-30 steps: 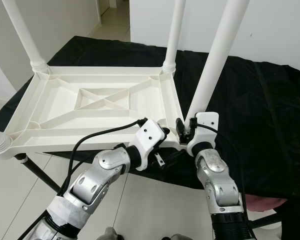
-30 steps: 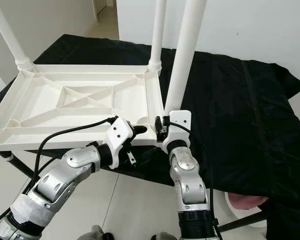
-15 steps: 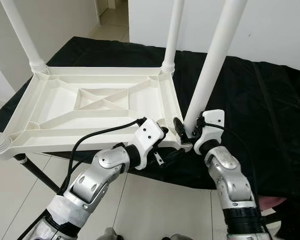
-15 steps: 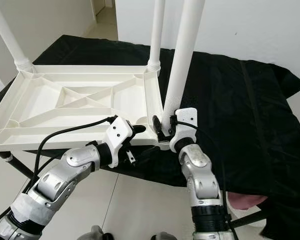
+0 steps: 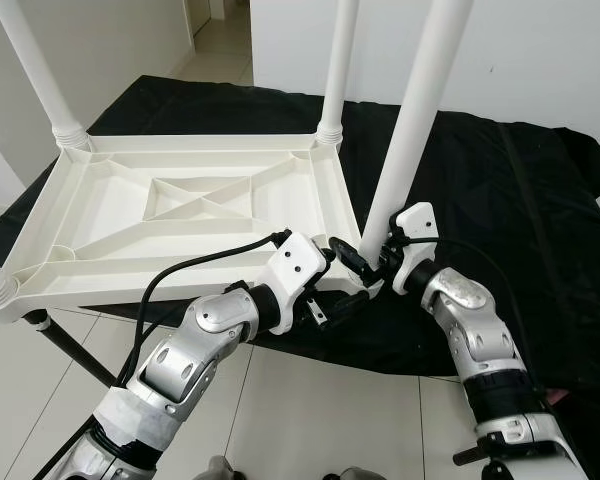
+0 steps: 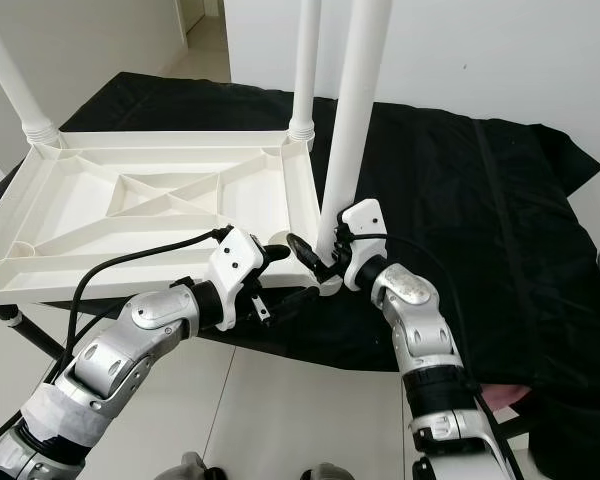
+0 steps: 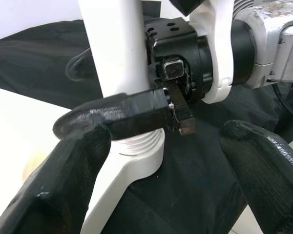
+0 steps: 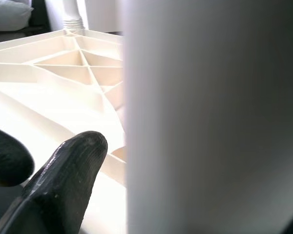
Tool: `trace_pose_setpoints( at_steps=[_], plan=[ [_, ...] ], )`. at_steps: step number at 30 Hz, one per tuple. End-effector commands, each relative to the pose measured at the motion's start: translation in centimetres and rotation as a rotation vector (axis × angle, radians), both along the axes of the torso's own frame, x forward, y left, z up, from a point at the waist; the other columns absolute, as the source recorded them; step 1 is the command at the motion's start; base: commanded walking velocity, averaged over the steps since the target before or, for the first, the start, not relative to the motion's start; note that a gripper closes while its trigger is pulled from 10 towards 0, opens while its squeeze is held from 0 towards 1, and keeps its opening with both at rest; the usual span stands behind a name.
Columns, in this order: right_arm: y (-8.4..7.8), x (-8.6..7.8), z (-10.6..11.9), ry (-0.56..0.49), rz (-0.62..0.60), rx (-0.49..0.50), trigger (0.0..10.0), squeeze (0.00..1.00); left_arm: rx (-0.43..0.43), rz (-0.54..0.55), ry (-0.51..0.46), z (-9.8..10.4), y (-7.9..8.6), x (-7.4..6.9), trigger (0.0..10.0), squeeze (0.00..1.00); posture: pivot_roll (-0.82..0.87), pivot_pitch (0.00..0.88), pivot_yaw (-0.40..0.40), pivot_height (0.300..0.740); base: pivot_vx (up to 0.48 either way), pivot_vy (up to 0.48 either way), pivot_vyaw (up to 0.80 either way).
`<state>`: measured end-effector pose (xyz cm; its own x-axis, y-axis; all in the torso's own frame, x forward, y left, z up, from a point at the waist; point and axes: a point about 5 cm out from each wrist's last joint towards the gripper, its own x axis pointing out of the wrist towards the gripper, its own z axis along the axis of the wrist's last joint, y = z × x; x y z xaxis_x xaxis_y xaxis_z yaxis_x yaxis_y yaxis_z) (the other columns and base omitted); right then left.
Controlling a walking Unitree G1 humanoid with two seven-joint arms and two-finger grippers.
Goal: Building children table
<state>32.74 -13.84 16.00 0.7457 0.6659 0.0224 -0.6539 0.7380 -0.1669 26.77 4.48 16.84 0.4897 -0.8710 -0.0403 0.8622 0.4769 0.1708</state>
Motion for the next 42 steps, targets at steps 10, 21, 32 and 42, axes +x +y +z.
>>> trace_pose_setpoints(
  at_steps=[10, 21, 32, 42],
  plan=[
    [0.4, 0.1, -0.9, 0.034, 0.133, -0.071, 0.0, 0.00, 0.015, -0.040, 0.002, 0.0, -0.1, -0.2, 10.0, 0.00, -0.07, 0.047, -0.015, 0.740, 0.000, 0.000, 0.00],
    [-0.2, -0.3, -1.1, 0.025, 0.113, -0.036, 10.0, 0.00, 0.009, -0.044, 0.002, 0.3, -0.1, -0.5, 10.0, 0.00, -0.08, 0.113, 0.000, 0.740, 0.000, 0.000, 0.00],
    [-0.2, -1.7, -0.6, -0.012, 0.052, 0.023, 10.0, 0.00, 0.013, -0.049, 0.005, 0.6, 0.2, -0.9, 10.0, 0.00, -0.09, 0.163, 0.017, 0.740, 0.000, 0.000, 0.00],
    [0.2, -2.0, -0.3, 0.003, -0.062, 0.060, 10.0, 0.00, 0.024, -0.048, 0.015, 0.4, 0.4, -0.9, 10.0, 0.00, -0.07, 0.148, 0.014, 0.740, 0.000, 0.000, 0.00]
  ],
)
